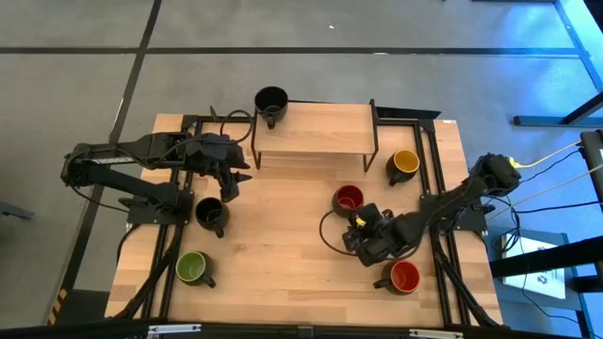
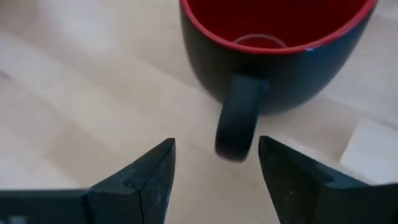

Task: Place coffee mugs
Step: Put the red mug on the shelf

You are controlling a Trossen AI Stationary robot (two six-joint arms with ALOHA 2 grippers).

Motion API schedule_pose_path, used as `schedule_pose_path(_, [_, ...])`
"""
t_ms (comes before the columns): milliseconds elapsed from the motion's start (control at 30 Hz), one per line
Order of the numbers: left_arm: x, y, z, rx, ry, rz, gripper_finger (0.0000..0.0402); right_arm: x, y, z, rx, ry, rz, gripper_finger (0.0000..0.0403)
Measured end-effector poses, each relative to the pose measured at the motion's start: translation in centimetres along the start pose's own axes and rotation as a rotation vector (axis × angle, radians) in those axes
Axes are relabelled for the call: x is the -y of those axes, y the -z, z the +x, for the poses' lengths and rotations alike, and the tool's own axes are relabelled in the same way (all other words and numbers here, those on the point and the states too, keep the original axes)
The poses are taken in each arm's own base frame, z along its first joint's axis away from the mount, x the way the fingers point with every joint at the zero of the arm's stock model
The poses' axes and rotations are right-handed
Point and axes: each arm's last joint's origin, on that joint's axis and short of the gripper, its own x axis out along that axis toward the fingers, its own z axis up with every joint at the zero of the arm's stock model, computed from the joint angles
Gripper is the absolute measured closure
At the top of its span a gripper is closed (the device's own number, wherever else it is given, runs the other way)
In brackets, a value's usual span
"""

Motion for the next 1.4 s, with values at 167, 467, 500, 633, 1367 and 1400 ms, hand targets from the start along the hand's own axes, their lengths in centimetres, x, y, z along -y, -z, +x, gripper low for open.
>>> schedule_pose_path(167, [0.0, 0.0, 0.0, 0.001, 0.0, 0.004, 0.0257, 0.3, 0.5, 1.2, 0.086, 0.076, -0.015, 0.0187])
schedule_pose_path(467, [0.0, 0.0, 0.0, -0.002, 0.0, 0.008, 0.0257, 0.2, 1.1, 2.4, 0.159, 0.113, -0.047, 0.0273])
schedule_pose_path(500, [0.0, 0.0, 0.0, -0.001, -0.001, 0.007, 0.0257, 0.3, 1.2, 2.4, 0.158, 0.116, -0.049, 0.0294])
schedule_pose_path(633, [0.0, 0.0, 0.0, -0.001, 0.0, 0.033, 0.0257, 0.3, 1.1, 2.4, 0.156, 0.118, -0.062, 0.0358])
schedule_pose_path(1367, [0.0, 0.0, -0.1, 0.004, -0.013, 0.052, 0.0257, -2.4, -8.7, -3.5, 0.183, -0.112, -0.219, 0.0358])
schedule_pose_path(1400, [-0.1, 0.0, -0.1, 0.004, -0.014, 0.052, 0.0257, -2.6, -9.6, -3.7, 0.201, -0.109, -0.215, 0.0358])
